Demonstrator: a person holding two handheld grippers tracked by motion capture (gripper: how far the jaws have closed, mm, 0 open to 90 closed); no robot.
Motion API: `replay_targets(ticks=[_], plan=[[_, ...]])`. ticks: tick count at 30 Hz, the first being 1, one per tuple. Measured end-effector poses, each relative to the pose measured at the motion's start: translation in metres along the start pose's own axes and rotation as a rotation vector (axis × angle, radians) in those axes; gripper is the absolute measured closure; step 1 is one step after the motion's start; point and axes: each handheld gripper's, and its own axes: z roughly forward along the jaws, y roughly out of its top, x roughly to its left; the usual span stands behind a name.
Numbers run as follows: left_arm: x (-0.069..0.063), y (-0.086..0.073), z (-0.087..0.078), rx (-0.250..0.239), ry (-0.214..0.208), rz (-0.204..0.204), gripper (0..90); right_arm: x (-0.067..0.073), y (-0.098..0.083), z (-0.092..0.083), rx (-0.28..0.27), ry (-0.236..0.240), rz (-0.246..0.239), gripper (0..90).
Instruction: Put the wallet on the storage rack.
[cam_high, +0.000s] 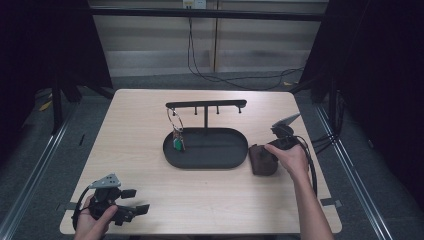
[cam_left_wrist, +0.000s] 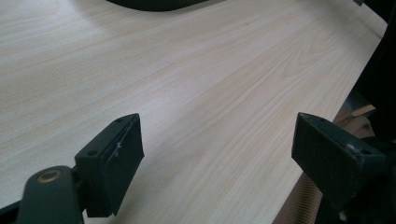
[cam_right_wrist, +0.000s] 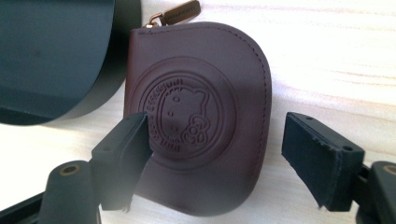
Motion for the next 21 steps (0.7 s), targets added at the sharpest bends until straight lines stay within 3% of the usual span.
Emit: replay_targets(ticks=[2,4,9,14,16,21], plan=[[0.000,0.000,0.000,-0.005,-0.005,0.004,16.8,0.000,0.001,0.004,0.014,-0.007,0.014,24.3],[0.000,0.000,-0.001,-0.014,-0.004,0.009,16.8,0.001,0.002,0.008,0.016,-0.029,-0.003,24.8],[0.001,0.000,0.000,-0.010,-0.003,0.011,16.8,-0.002,0.002,0.013,0.026,-0.007,0.026,21.7],[0.000,0.000,0.001,-0.003,-0.001,0.011,16.8,-0.005,-0.002,0.013,0.010,0.055,0.063,34.1],[0.000,0.000,0.000,-0.004,0.000,0.016,16.8,-0.004,-0.001,0.013,0.013,0.052,0.066,35.1],[0.001,0.000,0.000,0.008,-0.010,0.015,16.8,-0.011,-0.001,0.014,0.028,0.100,0.095,37.0]])
